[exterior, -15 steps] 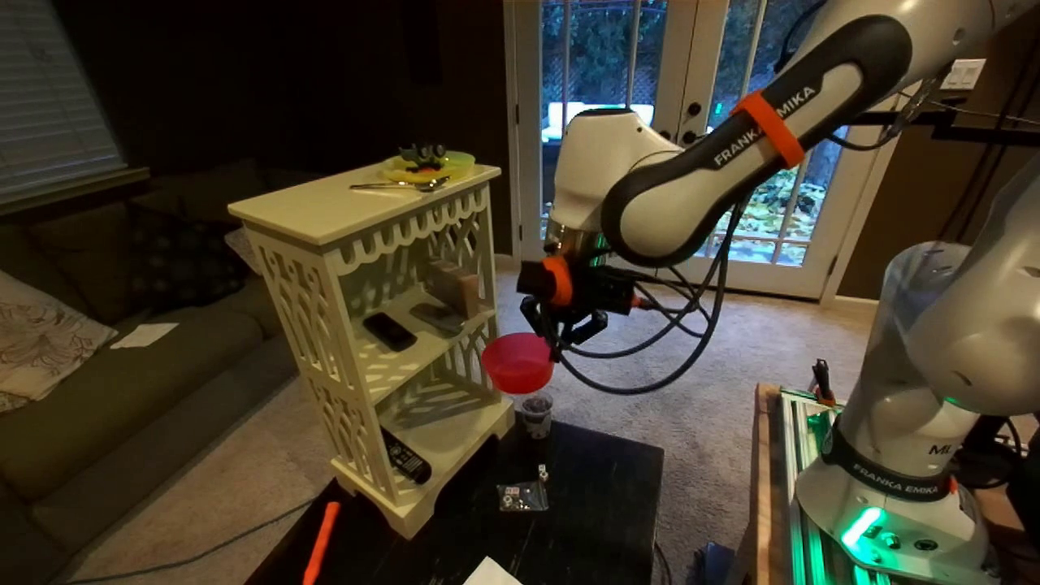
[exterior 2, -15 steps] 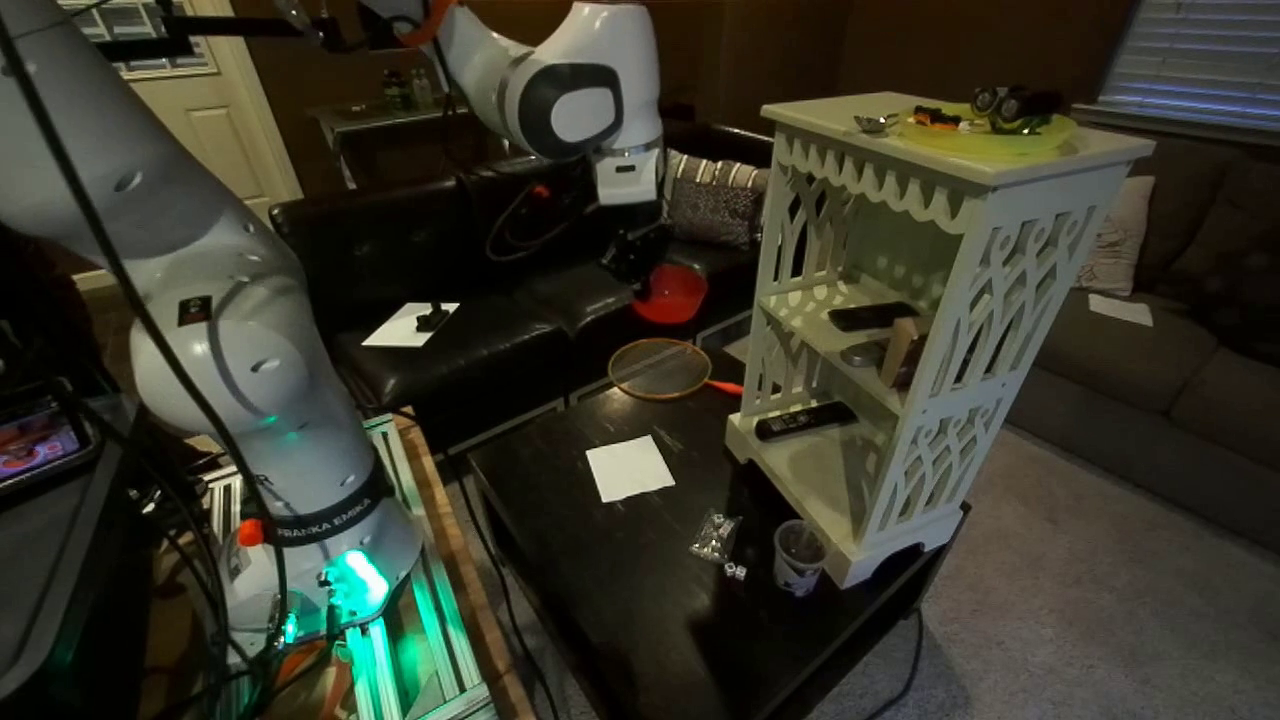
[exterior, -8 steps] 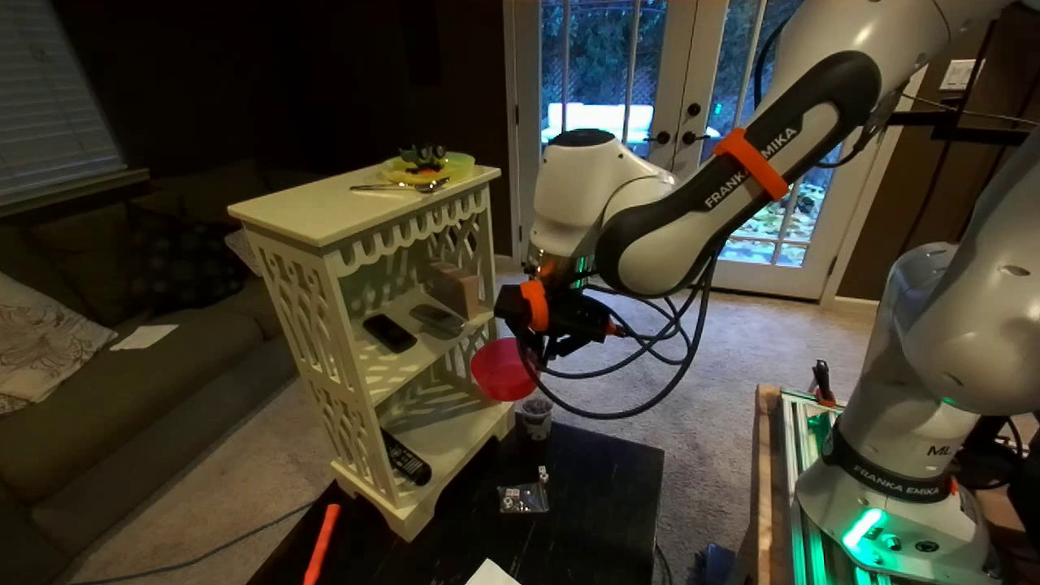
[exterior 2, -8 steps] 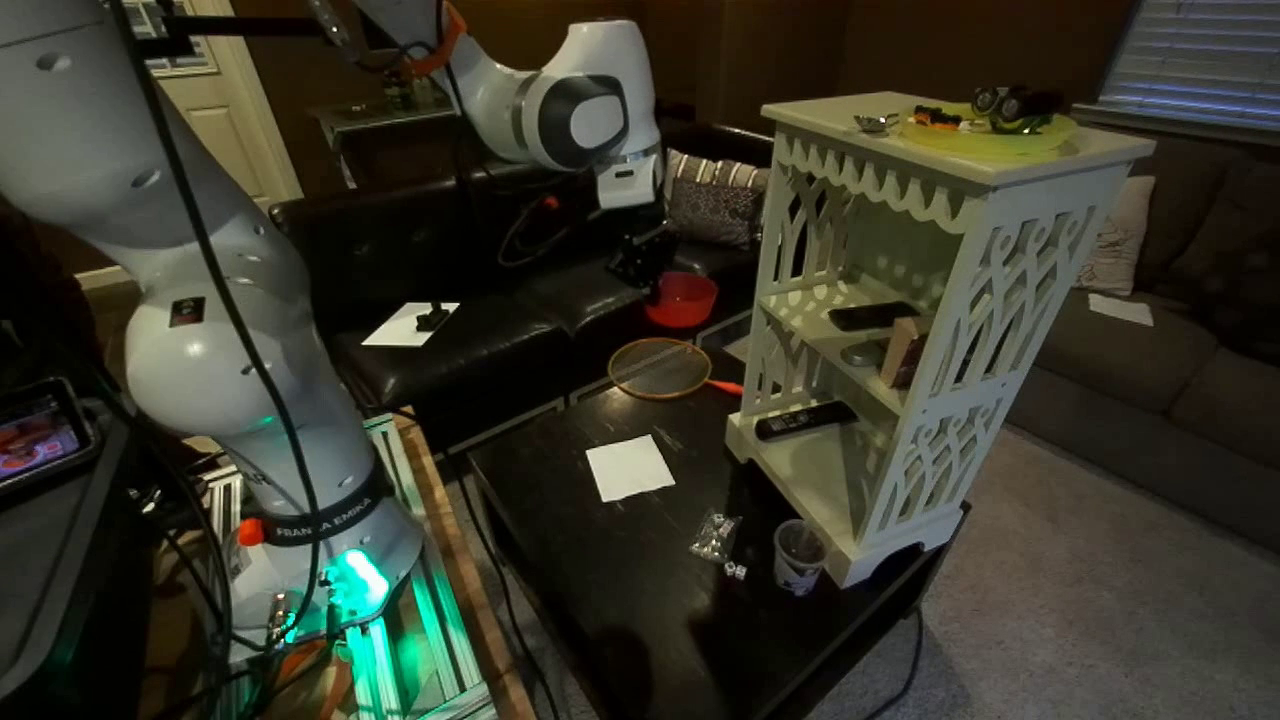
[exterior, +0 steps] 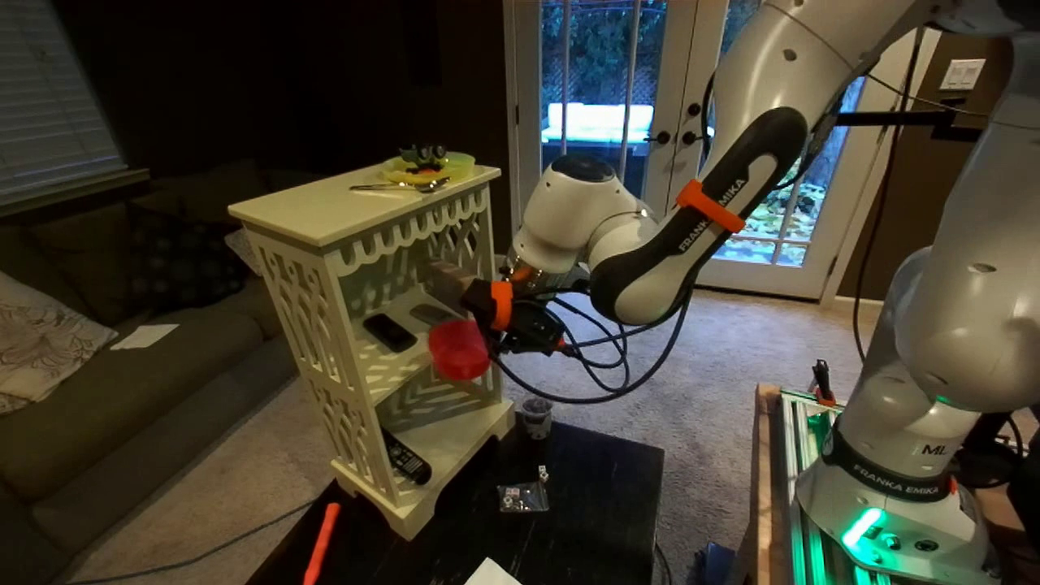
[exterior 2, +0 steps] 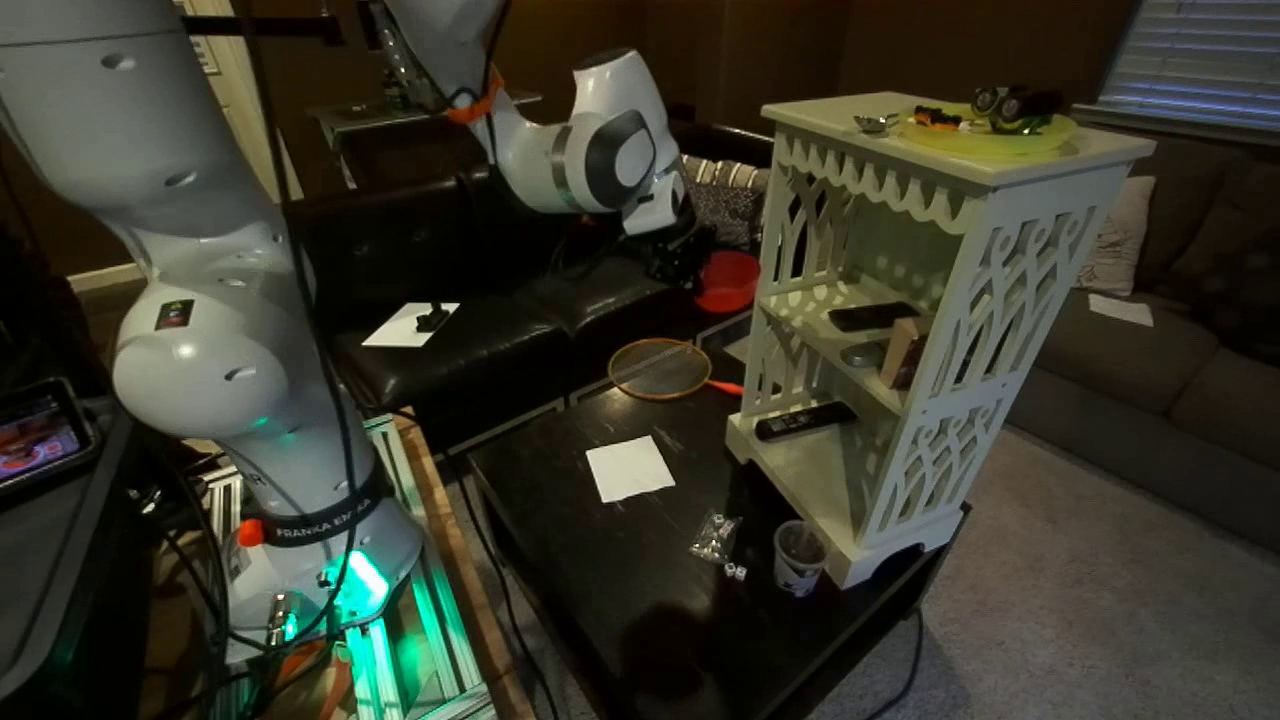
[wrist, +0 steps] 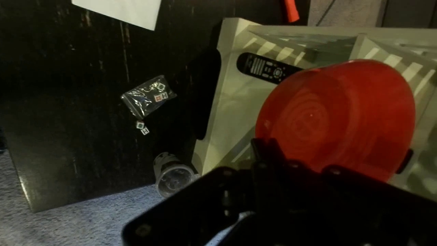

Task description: Take the red bowl off of the top of the white item and place it on the top shelf

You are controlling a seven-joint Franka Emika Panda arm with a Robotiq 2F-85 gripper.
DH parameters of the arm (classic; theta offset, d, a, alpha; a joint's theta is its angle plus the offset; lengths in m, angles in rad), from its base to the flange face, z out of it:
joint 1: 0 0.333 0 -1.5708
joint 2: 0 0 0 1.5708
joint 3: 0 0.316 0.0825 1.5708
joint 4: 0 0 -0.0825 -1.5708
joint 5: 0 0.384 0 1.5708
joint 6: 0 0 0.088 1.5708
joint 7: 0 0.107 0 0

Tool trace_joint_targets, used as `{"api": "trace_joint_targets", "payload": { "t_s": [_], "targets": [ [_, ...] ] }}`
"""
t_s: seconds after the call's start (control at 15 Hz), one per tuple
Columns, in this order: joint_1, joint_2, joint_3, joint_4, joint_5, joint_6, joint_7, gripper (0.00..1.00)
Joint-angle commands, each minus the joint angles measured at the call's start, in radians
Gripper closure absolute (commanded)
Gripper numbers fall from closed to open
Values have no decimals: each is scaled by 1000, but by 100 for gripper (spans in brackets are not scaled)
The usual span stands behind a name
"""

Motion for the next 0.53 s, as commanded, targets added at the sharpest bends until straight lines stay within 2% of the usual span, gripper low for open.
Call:
{"api": "trace_joint_targets", "payload": {
  "t_s": [0.0,0.13,0.47],
  "targets": [
    [-54,120,-29,157,-274,-7,259,99],
    [-36,184,-63,243,-367,-31,382,99],
    [44,334,-114,400,-492,-112,510,99]
  ]
}}
